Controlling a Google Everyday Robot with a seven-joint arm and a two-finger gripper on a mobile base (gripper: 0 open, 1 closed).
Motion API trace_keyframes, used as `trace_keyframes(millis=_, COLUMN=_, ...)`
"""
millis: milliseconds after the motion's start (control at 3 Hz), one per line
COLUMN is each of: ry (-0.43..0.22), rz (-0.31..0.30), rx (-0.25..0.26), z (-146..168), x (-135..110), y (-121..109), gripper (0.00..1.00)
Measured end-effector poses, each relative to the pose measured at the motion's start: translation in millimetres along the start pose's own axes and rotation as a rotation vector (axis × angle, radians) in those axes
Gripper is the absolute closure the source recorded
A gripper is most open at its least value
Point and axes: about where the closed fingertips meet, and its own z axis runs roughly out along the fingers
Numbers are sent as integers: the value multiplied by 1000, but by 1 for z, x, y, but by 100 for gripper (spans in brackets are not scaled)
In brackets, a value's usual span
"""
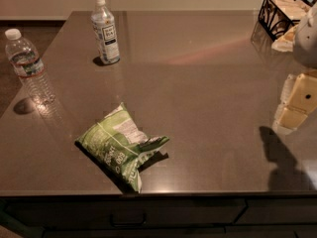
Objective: Move green jalapeno chip bag near water bottle
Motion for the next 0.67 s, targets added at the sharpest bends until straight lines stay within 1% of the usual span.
trace_keyframes(millis=333, ry=0, rz=0, rx=0, z=0, x=0, y=0, gripper=0)
trace_keyframes(millis=667, ry=-8, rz=-7, rx=-9, z=1, x=-7, y=-2, gripper=0)
